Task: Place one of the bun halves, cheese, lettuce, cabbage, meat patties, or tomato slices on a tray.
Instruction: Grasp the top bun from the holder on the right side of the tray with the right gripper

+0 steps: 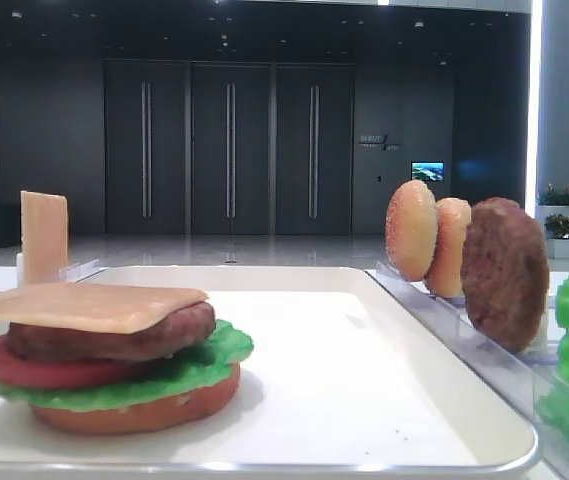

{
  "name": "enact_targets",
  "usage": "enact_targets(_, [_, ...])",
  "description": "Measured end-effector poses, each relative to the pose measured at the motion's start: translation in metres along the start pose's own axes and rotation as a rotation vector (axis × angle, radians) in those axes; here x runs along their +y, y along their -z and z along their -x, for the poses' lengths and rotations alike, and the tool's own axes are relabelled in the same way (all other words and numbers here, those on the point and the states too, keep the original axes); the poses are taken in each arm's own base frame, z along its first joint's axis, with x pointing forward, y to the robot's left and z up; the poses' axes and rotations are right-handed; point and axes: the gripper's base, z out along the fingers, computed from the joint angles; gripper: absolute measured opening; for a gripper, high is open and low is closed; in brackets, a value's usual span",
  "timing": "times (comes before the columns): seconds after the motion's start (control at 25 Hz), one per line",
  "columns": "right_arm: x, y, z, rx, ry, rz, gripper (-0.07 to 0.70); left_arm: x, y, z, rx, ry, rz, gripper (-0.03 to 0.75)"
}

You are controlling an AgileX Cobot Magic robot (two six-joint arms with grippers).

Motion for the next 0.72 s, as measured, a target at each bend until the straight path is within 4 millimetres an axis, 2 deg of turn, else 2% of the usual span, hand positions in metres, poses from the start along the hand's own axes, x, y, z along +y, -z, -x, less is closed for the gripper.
enact_targets(0.16, [0.0, -0.01, 0.04, 0.103, -0.01, 0.001, 0.35, 0.0, 0.0, 0.0, 0.0, 0.0, 0.0, 0.345])
enact_targets(0.28, [0.0, -0.033, 0.08, 0.217, -0.035, 0.022, 0.354, 0.0, 0.0, 0.0, 0.0, 0.0, 0.0, 0.345])
enact_targets(0.4, [0.0, -0.068, 0.125, 0.323, -0.066, 0.051, 0.354, 0.0, 0.0, 0.0, 0.0, 0.0, 0.0, 0.345])
enact_targets(0.48, [-0.001, -0.105, 0.154, 0.417, -0.084, 0.062, 0.354, 0.0, 0.0, 0.0, 0.0, 0.0, 0.0, 0.345])
enact_targets(0.6, [-0.003, -0.146, 0.191, 0.504, -0.095, 0.079, 0.354, 0.0, 0.0, 0.0, 0.0, 0.0, 0.0, 0.345])
enact_targets(0.72, [-0.005, -0.181, 0.228, 0.503, -0.093, 0.085, 0.354, 0.0, 0.0, 0.0, 0.0, 0.0, 0.0, 0.345])
